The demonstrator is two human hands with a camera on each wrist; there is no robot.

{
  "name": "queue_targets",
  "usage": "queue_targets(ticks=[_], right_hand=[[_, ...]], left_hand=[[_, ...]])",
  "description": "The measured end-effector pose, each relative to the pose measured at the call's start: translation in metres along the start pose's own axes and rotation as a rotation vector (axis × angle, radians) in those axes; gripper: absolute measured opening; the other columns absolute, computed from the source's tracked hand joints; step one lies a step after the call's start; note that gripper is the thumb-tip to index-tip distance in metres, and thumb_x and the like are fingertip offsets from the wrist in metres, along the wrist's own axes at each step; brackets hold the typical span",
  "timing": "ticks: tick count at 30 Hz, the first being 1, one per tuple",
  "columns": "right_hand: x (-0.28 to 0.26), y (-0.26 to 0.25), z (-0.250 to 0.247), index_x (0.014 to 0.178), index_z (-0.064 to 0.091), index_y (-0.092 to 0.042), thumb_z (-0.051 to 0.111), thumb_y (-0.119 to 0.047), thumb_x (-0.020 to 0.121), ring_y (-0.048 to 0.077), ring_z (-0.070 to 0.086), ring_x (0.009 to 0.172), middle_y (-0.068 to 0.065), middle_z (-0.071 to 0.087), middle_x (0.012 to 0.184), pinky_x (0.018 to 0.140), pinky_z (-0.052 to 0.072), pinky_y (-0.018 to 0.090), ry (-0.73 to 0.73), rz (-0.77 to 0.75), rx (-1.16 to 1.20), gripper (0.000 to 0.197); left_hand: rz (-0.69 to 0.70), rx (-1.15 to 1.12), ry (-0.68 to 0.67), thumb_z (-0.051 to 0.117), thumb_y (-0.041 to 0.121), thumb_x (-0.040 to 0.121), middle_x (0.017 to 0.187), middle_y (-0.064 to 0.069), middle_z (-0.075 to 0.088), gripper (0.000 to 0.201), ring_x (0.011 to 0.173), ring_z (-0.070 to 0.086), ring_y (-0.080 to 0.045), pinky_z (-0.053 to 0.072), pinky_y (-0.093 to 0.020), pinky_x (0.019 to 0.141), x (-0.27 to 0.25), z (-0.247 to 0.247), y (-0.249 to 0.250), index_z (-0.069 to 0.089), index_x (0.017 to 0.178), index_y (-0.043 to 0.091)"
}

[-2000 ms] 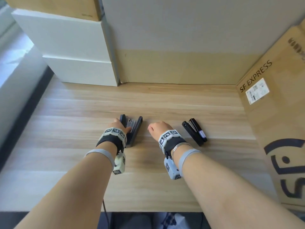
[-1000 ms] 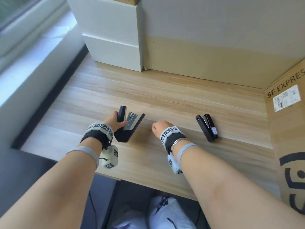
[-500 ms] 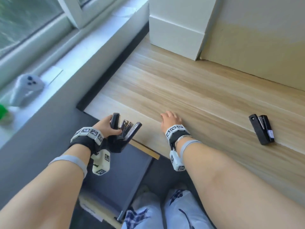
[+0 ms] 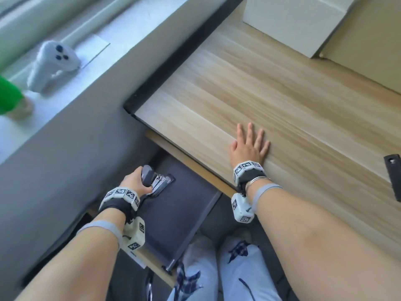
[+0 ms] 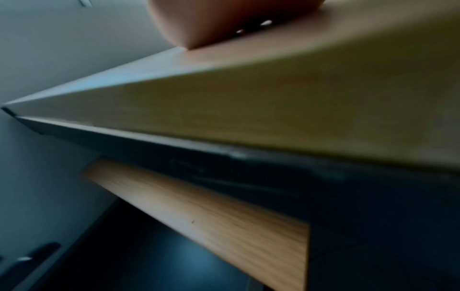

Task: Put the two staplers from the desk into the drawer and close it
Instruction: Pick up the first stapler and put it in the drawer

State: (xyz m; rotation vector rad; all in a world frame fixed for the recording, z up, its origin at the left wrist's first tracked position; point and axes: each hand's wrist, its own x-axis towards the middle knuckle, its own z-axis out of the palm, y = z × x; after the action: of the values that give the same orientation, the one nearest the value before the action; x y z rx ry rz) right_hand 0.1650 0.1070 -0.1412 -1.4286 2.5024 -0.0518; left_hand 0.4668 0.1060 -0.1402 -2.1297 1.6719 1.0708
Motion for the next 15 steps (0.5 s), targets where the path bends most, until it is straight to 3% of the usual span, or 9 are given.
queue_targets(ticks=[3,7,10,15], right_hand=[[0.0,0.001,0.003,0.15,0.01,-0.041,0.031,-0.034,0.096,0.027,0.002,0.151,-0.009,0.006,0.163,0.119,0.002,0.052,0.038,-0.007,-0.017,0.058],[-0.001,0.002,0.007,0.15,0.015,-0.04,0.034,-0.034,0.094,0.027,0.008,0.15,-0.008,0.012,0.162,0.119,0.005,0.051,0.11,-0.015,-0.026,0.059],[-0.001,0.002,0.01,0.149,0.019,-0.041,0.036,-0.034,0.092,0.027,0.011,0.15,-0.007,0.016,0.162,0.119,0.007,0.051,0.145,-0.012,-0.03,0.06],[0.0,0.002,0.014,0.147,0.025,-0.041,0.038,-0.032,0.089,0.029,0.017,0.149,-0.006,0.022,0.16,0.119,0.011,0.051,0.194,-0.009,-0.038,0.061]], left_hand=[[-0.054,0.038,0.033,0.07,0.02,0.07,0.095,-0.012,0.065,0.036,0.079,0.055,-0.029,0.047,-0.034,0.074,0.017,0.024,0.001,0.042,0.092,0.014],[-0.097,0.051,0.039,0.069,0.017,0.072,0.104,-0.014,0.067,0.046,0.079,0.055,-0.029,0.043,-0.031,0.068,0.041,0.05,0.004,0.044,0.11,0.009],[-0.128,0.057,0.036,0.068,0.017,0.074,0.109,-0.016,0.065,0.053,0.096,0.063,-0.035,0.047,-0.035,0.072,0.056,0.066,0.004,0.042,0.119,0.009],[-0.175,0.017,0.064,0.066,0.016,0.075,0.109,-0.02,0.065,0.044,0.101,0.063,-0.038,0.05,-0.039,0.076,0.077,0.085,-0.003,0.043,0.111,0.006]])
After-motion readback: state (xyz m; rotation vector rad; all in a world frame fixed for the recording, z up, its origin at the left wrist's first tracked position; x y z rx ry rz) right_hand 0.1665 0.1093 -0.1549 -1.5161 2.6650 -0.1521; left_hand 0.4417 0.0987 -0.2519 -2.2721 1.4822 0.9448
